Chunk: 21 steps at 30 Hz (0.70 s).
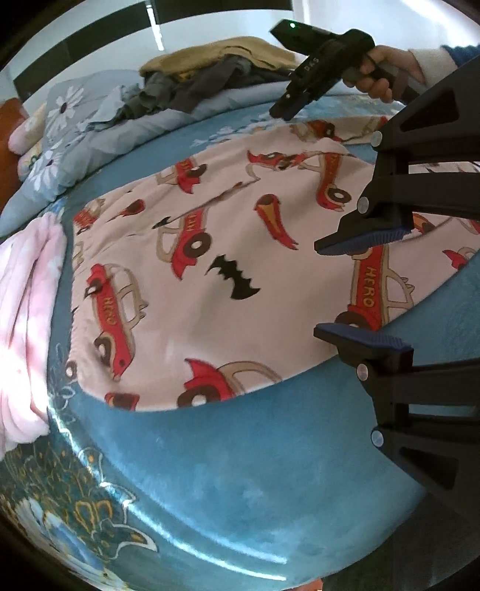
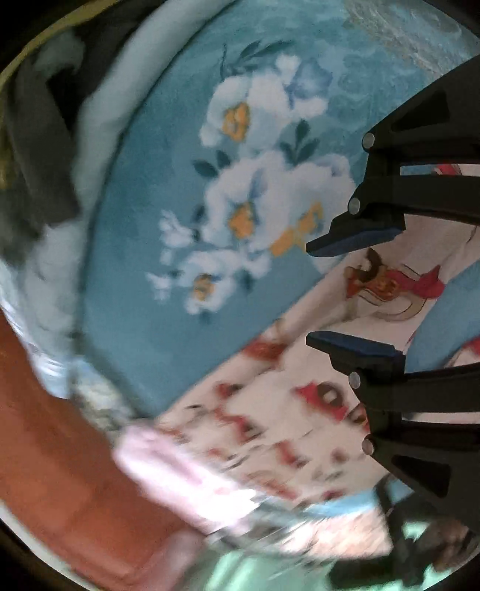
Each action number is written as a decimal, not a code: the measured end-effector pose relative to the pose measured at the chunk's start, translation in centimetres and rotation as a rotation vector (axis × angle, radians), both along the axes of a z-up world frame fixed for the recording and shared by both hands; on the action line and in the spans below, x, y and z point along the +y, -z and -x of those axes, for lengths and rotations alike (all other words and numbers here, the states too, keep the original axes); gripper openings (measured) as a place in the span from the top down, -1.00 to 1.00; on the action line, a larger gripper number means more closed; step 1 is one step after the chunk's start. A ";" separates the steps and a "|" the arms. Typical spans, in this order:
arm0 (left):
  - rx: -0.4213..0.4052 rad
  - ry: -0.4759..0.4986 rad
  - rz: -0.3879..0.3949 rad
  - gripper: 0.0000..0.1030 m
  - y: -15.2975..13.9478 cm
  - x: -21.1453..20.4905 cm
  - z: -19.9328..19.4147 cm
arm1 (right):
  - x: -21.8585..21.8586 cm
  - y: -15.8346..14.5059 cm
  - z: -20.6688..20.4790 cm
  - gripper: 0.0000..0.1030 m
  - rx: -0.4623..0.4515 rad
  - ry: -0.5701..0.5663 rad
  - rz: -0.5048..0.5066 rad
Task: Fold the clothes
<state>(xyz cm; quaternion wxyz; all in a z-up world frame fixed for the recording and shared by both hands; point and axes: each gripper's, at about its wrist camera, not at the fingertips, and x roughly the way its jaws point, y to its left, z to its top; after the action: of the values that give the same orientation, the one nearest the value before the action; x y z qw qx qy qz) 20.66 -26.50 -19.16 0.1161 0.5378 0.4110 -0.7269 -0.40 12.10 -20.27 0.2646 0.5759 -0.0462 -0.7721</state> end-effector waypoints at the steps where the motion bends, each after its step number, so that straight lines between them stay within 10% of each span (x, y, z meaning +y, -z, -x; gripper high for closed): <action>1: 0.005 -0.006 -0.004 0.19 0.0 -0.2 -0.1 | 0.7 0.0 0.5 0.15 -0.006 0.037 0.001; 11: -0.004 -0.029 -0.064 0.19 1.3 -0.8 0.0 | -2.8 2.1 -1.7 0.23 -0.011 -0.115 -0.209; 16: 0.006 -0.031 -0.079 0.19 1.4 -1.2 0.0 | -4.2 2.0 -2.6 0.83 0.018 -0.164 -0.260; 21: 0.021 -0.049 -0.090 0.19 1.2 -1.8 -0.1 | -5.0 0.3 -1.6 0.95 0.111 -0.184 -0.375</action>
<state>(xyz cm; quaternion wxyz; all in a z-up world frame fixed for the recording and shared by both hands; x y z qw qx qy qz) 20.72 -28.25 -20.38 0.1051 0.5249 0.4575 -0.7101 1.21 7.09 -20.60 0.2241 0.5735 0.1657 -0.7703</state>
